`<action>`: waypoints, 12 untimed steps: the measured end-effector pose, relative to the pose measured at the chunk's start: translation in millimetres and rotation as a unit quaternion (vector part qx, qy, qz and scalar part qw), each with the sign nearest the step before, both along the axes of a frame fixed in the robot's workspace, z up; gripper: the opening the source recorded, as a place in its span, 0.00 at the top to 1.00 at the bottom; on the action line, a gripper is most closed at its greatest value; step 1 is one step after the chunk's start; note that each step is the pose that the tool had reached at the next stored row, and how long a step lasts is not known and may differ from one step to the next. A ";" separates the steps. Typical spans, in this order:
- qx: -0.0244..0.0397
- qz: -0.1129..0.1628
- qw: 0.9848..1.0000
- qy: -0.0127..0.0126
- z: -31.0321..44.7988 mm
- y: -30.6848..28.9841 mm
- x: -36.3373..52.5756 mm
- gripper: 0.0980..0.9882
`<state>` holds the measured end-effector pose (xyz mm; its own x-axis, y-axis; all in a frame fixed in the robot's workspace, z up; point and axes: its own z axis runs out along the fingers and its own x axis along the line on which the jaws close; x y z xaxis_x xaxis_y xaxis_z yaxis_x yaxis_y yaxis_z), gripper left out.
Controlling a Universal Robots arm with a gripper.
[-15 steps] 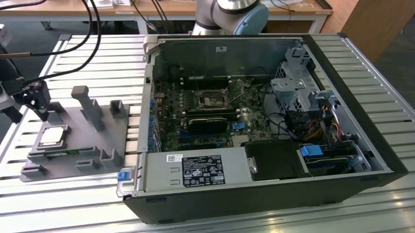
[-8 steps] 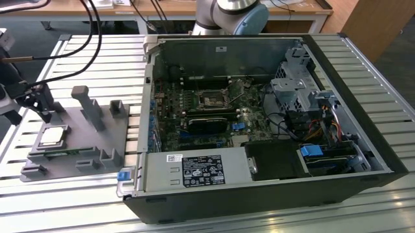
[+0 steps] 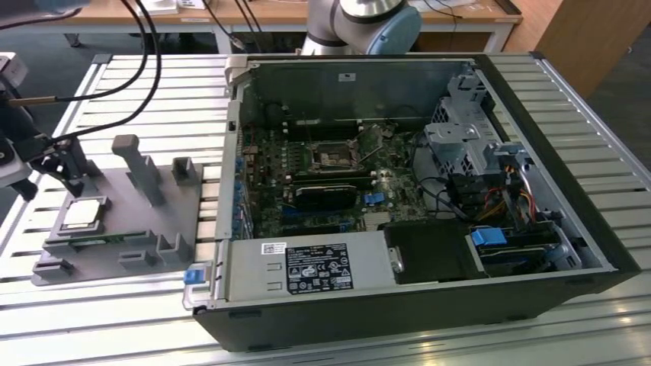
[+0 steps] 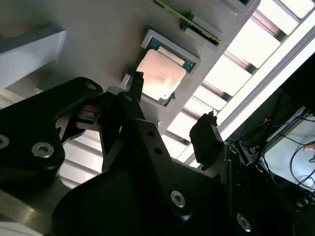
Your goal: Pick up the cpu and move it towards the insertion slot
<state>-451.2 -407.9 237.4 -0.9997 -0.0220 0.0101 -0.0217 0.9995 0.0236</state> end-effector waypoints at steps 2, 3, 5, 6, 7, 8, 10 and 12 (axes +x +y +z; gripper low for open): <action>0.000 0.000 1.000 0.000 -1.6 0.0 0.0 0.37; 0.000 0.000 1.000 0.000 -2.4 0.0 0.0 0.37; 0.000 0.000 1.000 0.000 -3.8 -0.1 0.0 0.37; 0.000 0.000 1.000 0.000 -4.4 -0.2 0.0 0.37; 0.000 0.000 1.000 0.000 -4.9 -0.3 -0.1 0.37; 0.000 0.000 1.000 0.000 -5.4 -0.4 -0.1 0.37; 0.000 0.000 1.000 0.000 -6.9 -0.8 0.0 0.37; 0.000 0.000 1.000 0.000 -7.9 -0.8 0.0 0.37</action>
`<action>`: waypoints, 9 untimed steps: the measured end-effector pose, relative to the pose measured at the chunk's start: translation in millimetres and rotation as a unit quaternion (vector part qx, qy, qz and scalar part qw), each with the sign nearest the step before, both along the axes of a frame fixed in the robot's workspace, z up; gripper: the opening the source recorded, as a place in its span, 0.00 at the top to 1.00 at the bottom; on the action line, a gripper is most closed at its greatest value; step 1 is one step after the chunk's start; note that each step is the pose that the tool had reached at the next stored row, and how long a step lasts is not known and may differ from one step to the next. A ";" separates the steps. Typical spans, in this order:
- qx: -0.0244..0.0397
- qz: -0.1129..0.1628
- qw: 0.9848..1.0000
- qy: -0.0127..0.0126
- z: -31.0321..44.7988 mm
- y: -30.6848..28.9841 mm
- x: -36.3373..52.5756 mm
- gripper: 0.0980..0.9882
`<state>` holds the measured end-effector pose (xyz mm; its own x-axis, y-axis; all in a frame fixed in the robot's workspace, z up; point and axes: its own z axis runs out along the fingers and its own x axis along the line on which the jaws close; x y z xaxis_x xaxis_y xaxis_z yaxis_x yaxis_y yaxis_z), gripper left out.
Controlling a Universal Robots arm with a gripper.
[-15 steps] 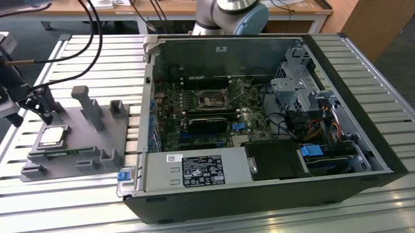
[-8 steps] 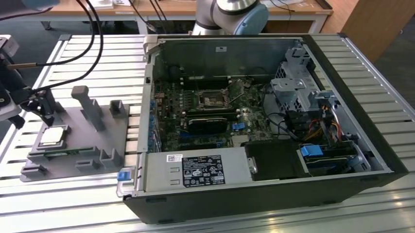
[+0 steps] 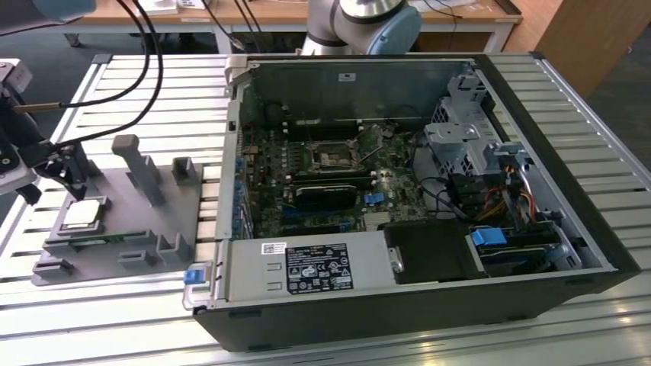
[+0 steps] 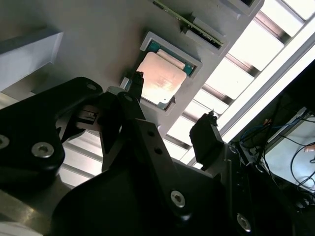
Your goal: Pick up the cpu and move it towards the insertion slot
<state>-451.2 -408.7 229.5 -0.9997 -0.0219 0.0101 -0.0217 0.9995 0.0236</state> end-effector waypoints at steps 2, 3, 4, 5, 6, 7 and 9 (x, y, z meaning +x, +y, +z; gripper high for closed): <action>0.000 0.000 1.000 0.000 -1.3 -0.3 0.0 0.37; 0.000 0.000 1.000 0.000 -2.2 -0.3 0.0 0.37; 0.000 0.000 1.000 -0.001 -3.1 -0.4 0.0 0.37; 0.000 0.000 1.000 -0.002 -4.0 -0.4 0.1 0.37; 0.000 0.000 1.000 -0.002 -5.0 -0.4 0.1 0.37; 0.000 0.000 1.000 -0.002 -5.8 -0.4 0.3 0.37; 0.000 0.000 1.000 -0.002 -7.3 -0.4 1.0 0.37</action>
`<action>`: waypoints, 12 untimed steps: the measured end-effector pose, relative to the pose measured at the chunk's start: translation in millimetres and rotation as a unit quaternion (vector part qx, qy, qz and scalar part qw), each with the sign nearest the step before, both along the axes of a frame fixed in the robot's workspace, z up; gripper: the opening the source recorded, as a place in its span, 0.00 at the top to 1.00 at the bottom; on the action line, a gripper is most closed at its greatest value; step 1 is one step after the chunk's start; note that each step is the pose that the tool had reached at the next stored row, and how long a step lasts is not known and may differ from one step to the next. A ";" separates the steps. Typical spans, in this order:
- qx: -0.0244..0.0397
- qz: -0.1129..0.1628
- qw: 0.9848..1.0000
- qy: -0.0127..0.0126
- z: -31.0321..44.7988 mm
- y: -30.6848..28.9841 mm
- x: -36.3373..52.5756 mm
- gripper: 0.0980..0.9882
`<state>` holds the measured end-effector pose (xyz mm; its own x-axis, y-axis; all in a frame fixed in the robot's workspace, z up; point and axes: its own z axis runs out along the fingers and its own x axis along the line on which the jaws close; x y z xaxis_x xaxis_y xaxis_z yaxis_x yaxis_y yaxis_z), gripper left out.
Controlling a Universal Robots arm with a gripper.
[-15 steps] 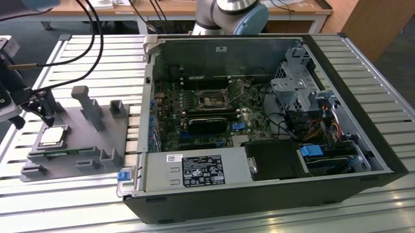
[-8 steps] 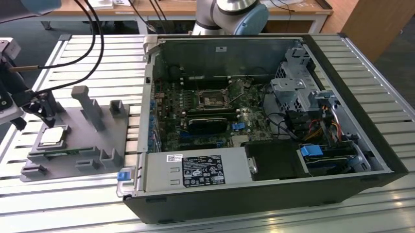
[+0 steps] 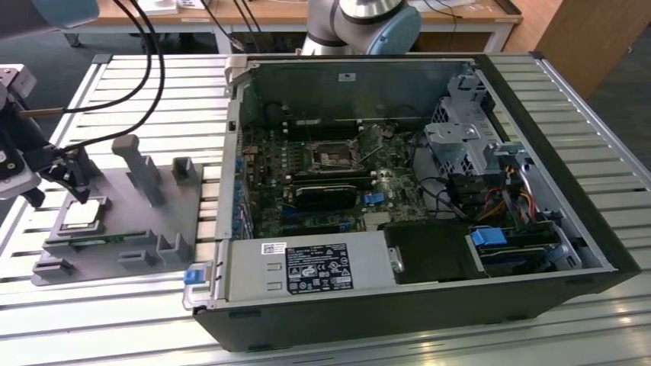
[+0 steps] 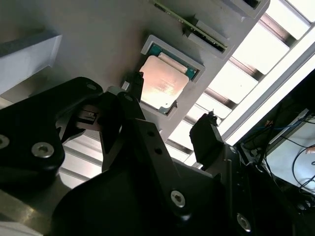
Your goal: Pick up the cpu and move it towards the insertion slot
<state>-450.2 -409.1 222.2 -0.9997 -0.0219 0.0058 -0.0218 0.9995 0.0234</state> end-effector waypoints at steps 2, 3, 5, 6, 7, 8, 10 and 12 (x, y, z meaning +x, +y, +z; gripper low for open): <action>0.000 0.000 1.000 0.000 -1.4 0.0 0.9 0.37; 0.000 0.000 1.000 0.000 -2.3 0.0 1.4 0.37; 0.000 0.000 1.000 0.000 -3.7 0.0 2.6 0.37; 0.000 0.001 1.000 0.000 -4.6 0.0 2.7 0.37; 0.000 0.002 1.000 0.000 -5.5 0.0 2.8 0.37; 0.000 0.002 1.000 -0.001 -6.5 0.0 2.8 0.37; 0.000 0.004 1.000 -0.002 -8.6 -0.1 2.8 0.37; 0.000 0.005 1.000 -0.004 -11.2 -0.3 2.8 0.37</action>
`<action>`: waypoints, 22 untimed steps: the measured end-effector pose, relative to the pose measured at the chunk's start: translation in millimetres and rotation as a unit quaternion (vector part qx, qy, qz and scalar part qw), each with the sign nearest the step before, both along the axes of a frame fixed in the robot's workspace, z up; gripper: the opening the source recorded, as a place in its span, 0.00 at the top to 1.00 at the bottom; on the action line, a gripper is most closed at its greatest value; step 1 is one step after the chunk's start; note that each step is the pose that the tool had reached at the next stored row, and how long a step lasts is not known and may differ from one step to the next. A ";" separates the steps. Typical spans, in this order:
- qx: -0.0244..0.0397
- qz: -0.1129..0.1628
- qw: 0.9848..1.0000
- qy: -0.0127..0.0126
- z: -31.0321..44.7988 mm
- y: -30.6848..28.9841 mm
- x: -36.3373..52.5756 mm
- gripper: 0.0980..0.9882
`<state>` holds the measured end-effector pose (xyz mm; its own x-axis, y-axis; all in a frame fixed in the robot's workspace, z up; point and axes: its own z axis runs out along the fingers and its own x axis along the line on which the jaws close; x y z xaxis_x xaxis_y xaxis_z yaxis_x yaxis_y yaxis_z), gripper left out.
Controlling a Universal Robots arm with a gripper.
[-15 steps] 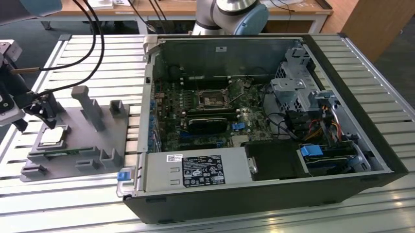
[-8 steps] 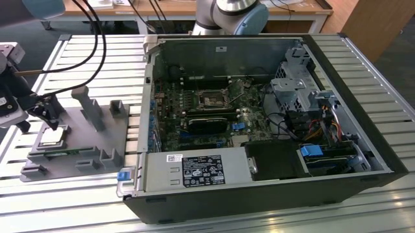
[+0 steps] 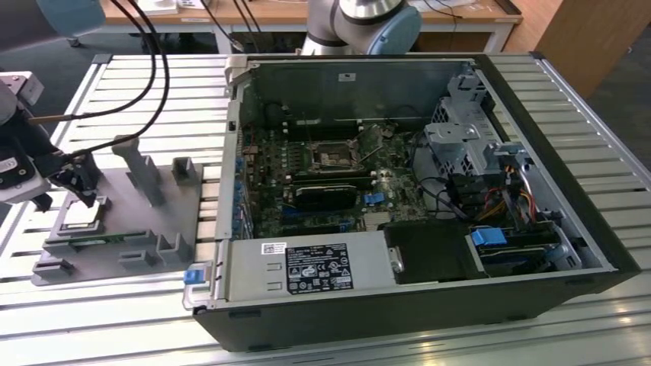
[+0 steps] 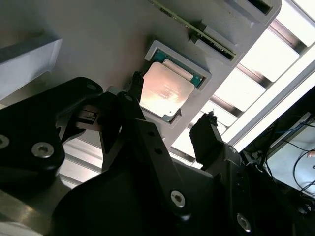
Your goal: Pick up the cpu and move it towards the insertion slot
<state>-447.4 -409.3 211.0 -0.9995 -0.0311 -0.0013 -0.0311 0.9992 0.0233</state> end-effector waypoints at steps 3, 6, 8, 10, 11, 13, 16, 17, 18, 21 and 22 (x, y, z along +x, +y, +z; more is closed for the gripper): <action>0.000 0.005 1.000 -0.001 -3.0 -0.1 0.0 0.37; 0.001 0.006 1.000 -0.001 -6.5 -0.2 0.0 0.37; 0.001 0.006 1.000 -0.001 -9.3 -0.2 0.0 0.37; 0.001 0.006 1.000 -0.001 -12.1 -0.2 0.2 0.37; 0.001 0.006 1.000 -0.001 -13.3 -0.2 0.6 0.37; 0.001 0.005 1.000 -0.001 -15.1 -0.2 2.0 0.37; 0.001 0.004 1.000 -0.001 -16.8 -0.2 2.6 0.37; 0.001 0.003 1.000 -0.001 -17.3 -0.2 2.6 0.37; 0.001 0.003 1.000 -0.001 -17.9 -0.2 2.6 0.37; 0.001 0.003 1.000 -0.001 -20.0 -0.2 2.7 0.37; 0.001 0.003 1.000 -0.001 -20.8 -0.2 2.7 0.37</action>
